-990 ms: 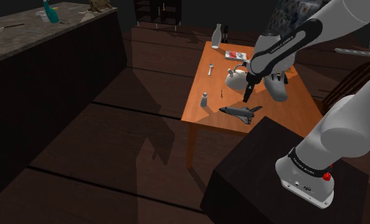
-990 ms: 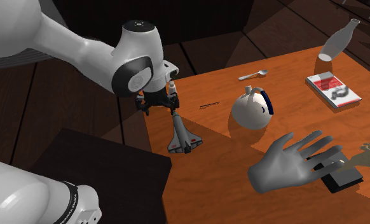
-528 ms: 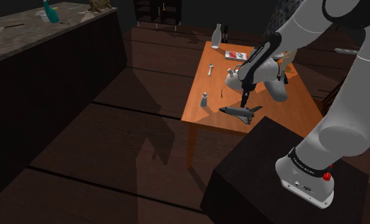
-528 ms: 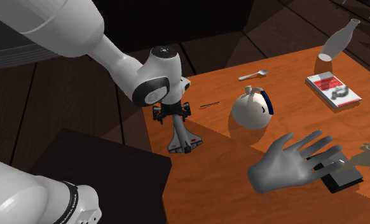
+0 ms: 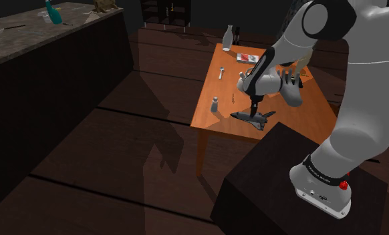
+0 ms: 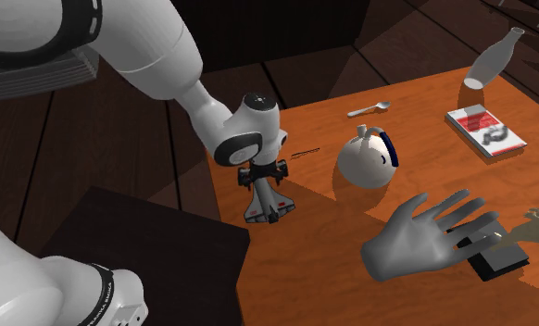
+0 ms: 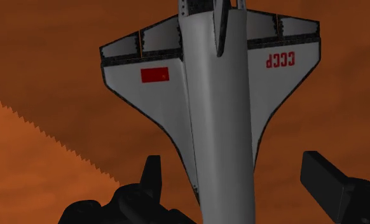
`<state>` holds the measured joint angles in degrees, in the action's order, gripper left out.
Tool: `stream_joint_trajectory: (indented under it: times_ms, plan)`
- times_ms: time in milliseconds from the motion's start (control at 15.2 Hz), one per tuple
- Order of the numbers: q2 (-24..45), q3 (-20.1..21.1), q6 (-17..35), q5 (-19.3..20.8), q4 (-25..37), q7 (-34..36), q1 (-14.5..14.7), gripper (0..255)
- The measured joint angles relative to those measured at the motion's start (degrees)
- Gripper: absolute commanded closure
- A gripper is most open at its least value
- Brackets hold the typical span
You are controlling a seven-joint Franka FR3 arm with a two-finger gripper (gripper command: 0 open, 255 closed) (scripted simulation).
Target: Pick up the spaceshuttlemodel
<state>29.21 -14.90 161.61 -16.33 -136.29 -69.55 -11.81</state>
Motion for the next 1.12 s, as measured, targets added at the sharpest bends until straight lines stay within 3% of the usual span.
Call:
stream_joint_trajectory:
  times_ms: [330, 396, 1122]
  plan:
    - [4.17, 2.39, 2.81, -1.65, 1.49, -1.25, -1.93, 0]
    - [4.58, 2.57, 2.97, -1.75, 1.74, -1.35, -2.12, 255]
    - [4.49, 2.51, 2.87, -1.71, 1.78, -1.34, -2.08, 255]
